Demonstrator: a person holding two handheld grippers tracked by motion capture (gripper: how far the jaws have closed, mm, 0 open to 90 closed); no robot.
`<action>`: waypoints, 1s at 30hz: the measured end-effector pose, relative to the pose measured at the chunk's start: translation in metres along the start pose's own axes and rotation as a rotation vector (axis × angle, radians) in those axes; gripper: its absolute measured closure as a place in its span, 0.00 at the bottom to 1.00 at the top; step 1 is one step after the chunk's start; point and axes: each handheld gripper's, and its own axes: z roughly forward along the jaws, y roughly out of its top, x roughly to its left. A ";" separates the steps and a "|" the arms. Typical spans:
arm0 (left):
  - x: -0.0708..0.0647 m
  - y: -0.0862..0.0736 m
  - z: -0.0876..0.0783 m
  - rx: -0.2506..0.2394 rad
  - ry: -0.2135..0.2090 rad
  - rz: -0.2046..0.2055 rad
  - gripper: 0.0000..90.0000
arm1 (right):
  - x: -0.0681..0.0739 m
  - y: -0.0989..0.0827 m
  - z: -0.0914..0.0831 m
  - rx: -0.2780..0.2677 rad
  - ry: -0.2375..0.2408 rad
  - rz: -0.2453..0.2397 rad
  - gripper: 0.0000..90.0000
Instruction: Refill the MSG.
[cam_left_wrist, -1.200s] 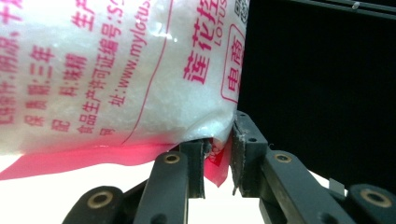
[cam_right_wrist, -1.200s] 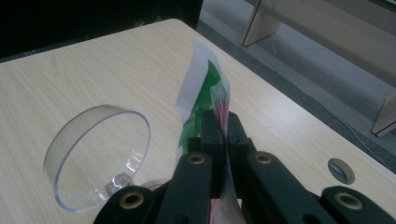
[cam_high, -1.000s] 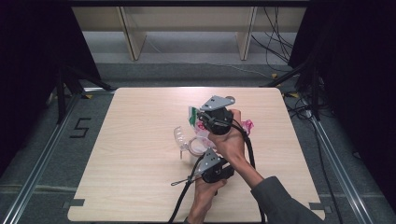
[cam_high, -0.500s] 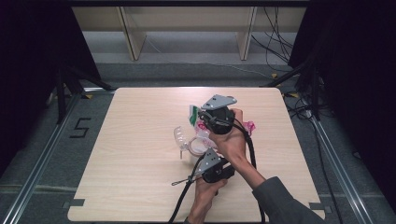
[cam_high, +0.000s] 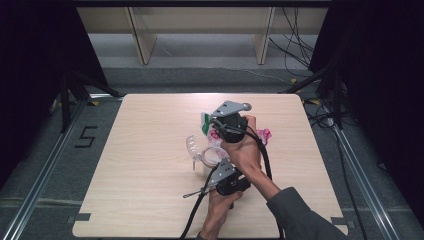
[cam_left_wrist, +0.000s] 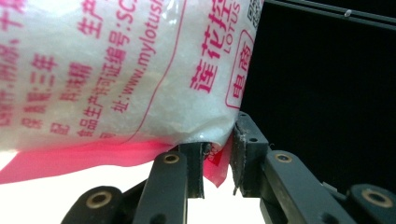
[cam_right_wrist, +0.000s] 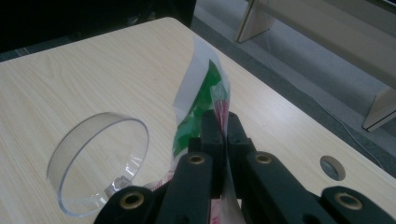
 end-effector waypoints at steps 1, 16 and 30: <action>0.000 -0.001 0.001 -0.007 -0.005 0.002 0.84 | 0.000 0.000 0.000 0.002 -0.001 -0.009 1.00; -0.001 0.000 0.001 -0.023 -0.029 0.001 0.84 | 0.008 0.001 0.007 0.016 0.002 -0.040 1.00; -0.001 0.000 0.002 -0.024 -0.040 -0.008 0.84 | 0.008 0.000 0.009 0.033 0.004 -0.041 1.00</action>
